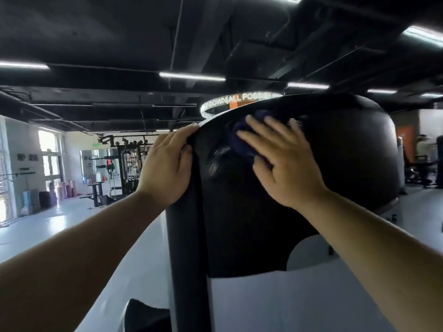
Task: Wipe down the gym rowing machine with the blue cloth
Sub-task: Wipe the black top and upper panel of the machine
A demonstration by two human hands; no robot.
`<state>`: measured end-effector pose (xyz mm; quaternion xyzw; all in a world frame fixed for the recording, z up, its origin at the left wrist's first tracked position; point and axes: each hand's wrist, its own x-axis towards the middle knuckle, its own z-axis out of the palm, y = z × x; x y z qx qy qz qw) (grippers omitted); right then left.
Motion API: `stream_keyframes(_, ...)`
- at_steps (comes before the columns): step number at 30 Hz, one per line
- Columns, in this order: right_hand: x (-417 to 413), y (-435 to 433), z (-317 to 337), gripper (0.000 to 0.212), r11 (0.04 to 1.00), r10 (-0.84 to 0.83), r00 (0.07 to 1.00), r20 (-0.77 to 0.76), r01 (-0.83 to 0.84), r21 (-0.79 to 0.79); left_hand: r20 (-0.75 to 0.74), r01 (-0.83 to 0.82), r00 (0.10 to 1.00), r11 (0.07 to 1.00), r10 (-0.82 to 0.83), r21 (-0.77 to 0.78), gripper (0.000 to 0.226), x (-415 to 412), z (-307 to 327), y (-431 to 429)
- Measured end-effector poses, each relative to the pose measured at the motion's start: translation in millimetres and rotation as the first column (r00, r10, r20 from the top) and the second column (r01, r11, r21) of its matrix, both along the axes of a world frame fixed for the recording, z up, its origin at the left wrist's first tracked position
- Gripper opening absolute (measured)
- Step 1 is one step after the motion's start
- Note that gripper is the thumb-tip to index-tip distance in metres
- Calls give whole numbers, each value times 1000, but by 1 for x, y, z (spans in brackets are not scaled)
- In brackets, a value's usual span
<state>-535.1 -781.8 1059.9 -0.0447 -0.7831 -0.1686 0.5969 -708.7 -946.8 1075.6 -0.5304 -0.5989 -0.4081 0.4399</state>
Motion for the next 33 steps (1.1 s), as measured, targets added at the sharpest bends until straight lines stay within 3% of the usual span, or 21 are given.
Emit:
stream_keyframes(2, -2, -5, 19, 52, 934, -3, 964, -267, -93, -345, 41, 90, 995, 996, -90, 17, 46, -3, -1, 1)
stream_keyframes(3, -10, -15, 22, 52, 917, -25, 951, -310, -101, -385, 59, 146, 987, 989, -148, 32, 46, -4, -2, 2)
stream_keyframes(4, -18, -27, 20, 52, 941, -33, 959, -281, -65, -331, 77, 209, 974, 977, -212, 51, 46, -5, -3, 3)
stream_keyframes(6, -33, -43, 6, 51, 997, -10, 997, -78, 4, -78, 132, 323, 933, 941, -335, 104, 45, -8, -4, 3)
stream_keyframes(8, -28, -47, -5, 50, 996, -14, 986, 164, -1, 92, 186, 389, 892, 909, -412, 150, 45, -9, -4, 3)
stream_keyframes(9, -22, -43, -3, 50, 991, -29, 977, 211, 1, 131, 198, 409, 878, 898, -435, 161, 46, -10, -4, 3)
stream_keyframes(10, -16, -36, 2, 50, 995, -26, 982, 189, 8, 99, 204, 422, 869, 891, -451, 169, 46, -10, -4, 4)
stream_keyframes(13, -15, -32, 25, 50, 954, 15, 980, -197, -73, -290, 217, 432, 855, 878, -471, 204, 47, -12, -5, 6)
stream_keyframes(14, -24, -42, 28, 50, 942, -29, 964, -264, -62, -331, 222, 430, 853, 877, -472, 212, 47, -12, -6, 6)
stream_keyframes(15, -36, -54, 25, 50, 959, -69, 964, -257, -7, -283, 221, 433, 851, 874, -477, 218, 47, -13, -5, 6)
stream_keyframes(17, -53, -69, 6, 51, 996, -78, 995, -64, 74, -52, 205, 455, 843, 862, -498, 223, 47, -13, -6, 6)
stream_keyframes(19, -44, -67, -10, 51, 993, -78, 986, 146, 64, 96, 189, 481, 832, 848, -521, 221, 46, -14, -6, 6)
stream_keyframes(20, -34, -56, -10, 51, 989, -88, 982, 168, 66, 129, 193, 488, 827, 844, -528, 222, 46, -15, -6, 6)
stream_keyframes(21, -24, -45, -8, 51, 991, -97, 988, 123, 85, 104, 205, 490, 821, 842, -533, 226, 46, -15, -7, 6)
stream_keyframes(22, -17, -34, -3, 51, 996, -84, 996, 16, 85, -20, 216, 489, 818, 842, -533, 228, 46, -15, -8, 6)
stream_keyframes(24, -12, -27, 10, 54, 924, -64, 961, -269, -45, -380, 201, 460, 843, 862, -499, 213, 47, -13, -8, 6)
stream_keyframes(26, -30, -50, 8, 57, 870, -123, 938, -324, -55, -490, 150, 400, 893, 901, -425, 171, 47, -11, -8, 6)
stream_keyframes(29, -48, -74, -31, 55, 987, -92, 994, -52, 84, -140, 91, 354, 926, 926, -367, 130, 50, -10, -10, 6)
stream_keyframes(31, -32, -65, -50, 56, 988, -147, 981, 129, 140, 66, 94, 351, 928, 931, -360, 104, 52, -11, -15, 6)
stream_keyframes(32, -21, -51, -49, 56, 981, -174, 976, 129, 161, 108, 107, 347, 929, 933, -355, 92, 52, -11, -17, 6)
stream_keyframes(33, -11, -38, -45, 56, 986, -169, 983, 70, 167, 25, 121, 339, 930, 937, -347, 85, 52, -11, -19, 6)
